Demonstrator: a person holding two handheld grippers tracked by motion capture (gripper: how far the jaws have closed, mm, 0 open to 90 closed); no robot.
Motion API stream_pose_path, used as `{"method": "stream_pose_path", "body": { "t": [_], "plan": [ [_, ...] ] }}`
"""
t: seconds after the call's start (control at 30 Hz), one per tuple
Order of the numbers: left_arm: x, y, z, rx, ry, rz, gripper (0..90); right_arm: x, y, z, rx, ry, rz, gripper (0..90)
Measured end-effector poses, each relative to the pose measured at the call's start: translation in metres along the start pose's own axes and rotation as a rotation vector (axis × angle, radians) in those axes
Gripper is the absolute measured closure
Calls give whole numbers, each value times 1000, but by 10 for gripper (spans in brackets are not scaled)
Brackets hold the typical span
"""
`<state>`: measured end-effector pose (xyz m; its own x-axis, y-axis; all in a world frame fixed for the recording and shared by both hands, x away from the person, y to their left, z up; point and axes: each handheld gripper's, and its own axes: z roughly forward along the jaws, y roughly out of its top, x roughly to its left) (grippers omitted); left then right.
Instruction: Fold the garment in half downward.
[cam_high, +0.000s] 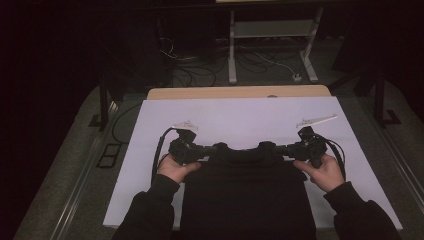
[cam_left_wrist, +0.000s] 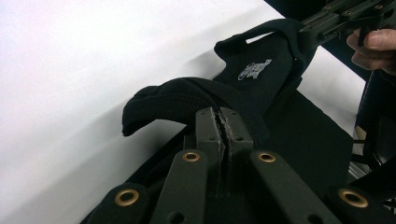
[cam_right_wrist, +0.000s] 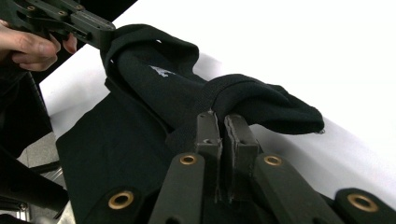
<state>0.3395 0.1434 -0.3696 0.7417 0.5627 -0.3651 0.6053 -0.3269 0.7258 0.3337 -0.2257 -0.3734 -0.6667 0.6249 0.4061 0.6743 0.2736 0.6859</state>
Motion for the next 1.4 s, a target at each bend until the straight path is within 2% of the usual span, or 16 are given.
{"method": "stream_pose_path", "body": {
  "t": [0.7,1.4],
  "plan": [
    [-18,-17,-2,46,-11,29,864,12,-19,-4,33,19,-1,841],
    [-27,-35,-1,93,-29,27,860,21,-37,-1,81,46,6,840]
  ]
}}
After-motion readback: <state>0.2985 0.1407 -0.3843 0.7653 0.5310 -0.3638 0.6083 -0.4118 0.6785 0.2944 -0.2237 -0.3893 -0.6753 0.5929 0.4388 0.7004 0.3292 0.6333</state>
